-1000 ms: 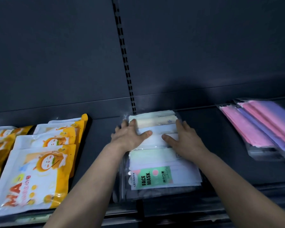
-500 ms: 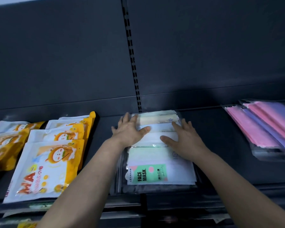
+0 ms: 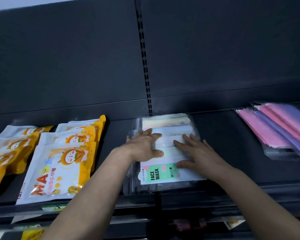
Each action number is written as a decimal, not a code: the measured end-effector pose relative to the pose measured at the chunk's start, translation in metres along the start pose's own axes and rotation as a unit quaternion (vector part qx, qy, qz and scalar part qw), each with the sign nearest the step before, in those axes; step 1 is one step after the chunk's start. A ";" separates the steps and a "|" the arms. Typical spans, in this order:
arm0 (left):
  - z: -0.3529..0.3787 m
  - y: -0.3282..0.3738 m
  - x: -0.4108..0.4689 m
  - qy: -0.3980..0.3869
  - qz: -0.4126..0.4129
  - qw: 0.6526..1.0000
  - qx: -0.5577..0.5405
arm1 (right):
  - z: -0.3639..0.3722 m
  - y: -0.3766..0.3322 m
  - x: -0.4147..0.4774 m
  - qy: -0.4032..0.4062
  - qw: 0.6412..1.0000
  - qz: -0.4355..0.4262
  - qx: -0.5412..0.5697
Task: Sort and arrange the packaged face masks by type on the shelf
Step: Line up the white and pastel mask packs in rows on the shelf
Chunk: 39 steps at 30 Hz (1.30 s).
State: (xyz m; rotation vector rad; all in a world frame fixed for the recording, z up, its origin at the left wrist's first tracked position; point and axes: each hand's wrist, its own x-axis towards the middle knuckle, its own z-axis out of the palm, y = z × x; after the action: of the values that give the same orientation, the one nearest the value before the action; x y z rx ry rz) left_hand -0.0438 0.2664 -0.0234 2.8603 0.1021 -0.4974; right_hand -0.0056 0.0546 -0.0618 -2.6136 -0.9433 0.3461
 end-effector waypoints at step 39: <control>0.054 0.297 0.105 0.111 0.102 0.988 0.009 | -0.106 0.270 -0.111 0.147 0.958 0.139 -0.202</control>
State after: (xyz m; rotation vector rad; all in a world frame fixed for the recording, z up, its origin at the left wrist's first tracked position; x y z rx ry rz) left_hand 0.0699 -0.0316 -0.0436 2.8900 -0.1573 -0.1384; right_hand 0.1006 -0.2373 -0.0585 -3.0607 -0.5932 -0.1928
